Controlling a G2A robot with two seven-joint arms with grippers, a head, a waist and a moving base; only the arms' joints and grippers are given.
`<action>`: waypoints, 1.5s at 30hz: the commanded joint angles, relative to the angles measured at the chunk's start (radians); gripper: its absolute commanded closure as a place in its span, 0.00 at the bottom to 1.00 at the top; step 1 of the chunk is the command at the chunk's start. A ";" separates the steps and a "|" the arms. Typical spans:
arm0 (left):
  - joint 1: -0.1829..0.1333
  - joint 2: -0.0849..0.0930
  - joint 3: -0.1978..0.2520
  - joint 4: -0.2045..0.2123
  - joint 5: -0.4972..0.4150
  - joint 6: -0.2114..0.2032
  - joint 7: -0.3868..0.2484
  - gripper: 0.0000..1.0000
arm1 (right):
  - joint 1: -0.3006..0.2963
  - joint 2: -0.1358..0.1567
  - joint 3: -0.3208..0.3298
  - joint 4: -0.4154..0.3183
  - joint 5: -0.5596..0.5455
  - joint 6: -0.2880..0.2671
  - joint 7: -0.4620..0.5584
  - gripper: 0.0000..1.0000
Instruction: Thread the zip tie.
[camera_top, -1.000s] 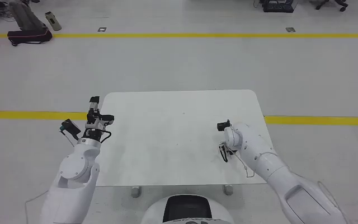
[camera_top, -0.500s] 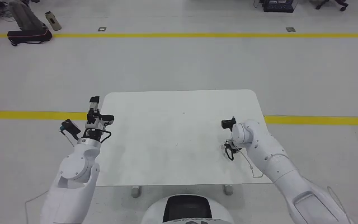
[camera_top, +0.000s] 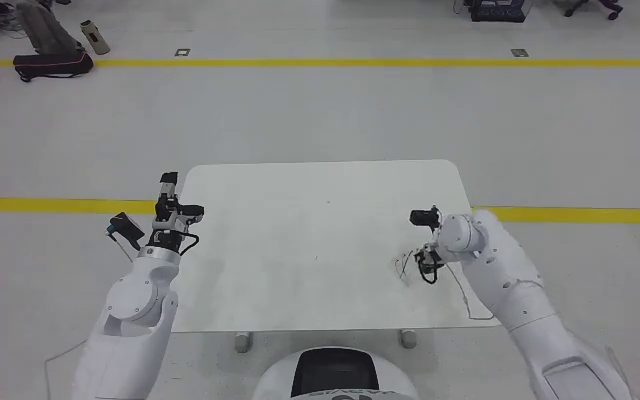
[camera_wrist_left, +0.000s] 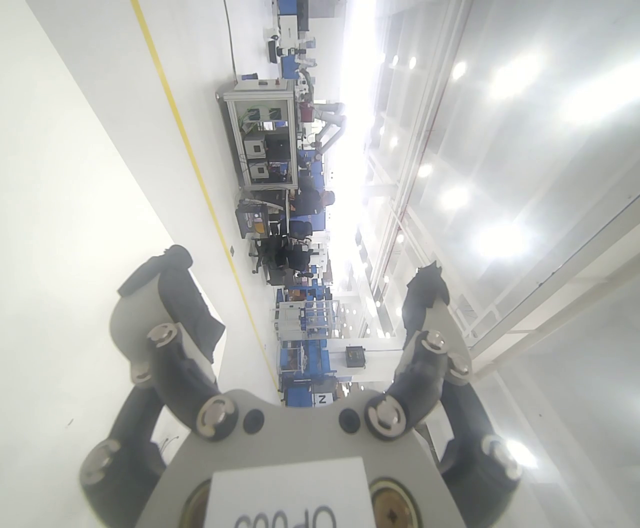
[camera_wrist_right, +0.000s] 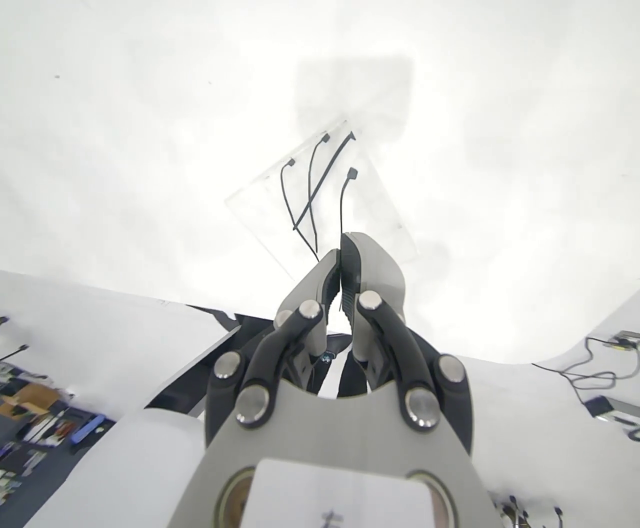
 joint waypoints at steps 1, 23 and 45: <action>0.000 0.000 0.000 0.000 0.000 0.000 0.000 0.00 | -0.011 0.006 0.031 0.000 0.032 -0.015 -0.005 1.00; 0.000 0.000 0.000 0.000 0.000 0.000 0.000 0.00 | -0.119 0.031 0.249 0.060 0.526 -0.269 -0.114 1.00; 0.000 0.000 0.000 0.000 0.000 0.000 0.000 0.00 | -0.132 0.033 0.297 0.180 0.816 -0.424 -0.097 1.00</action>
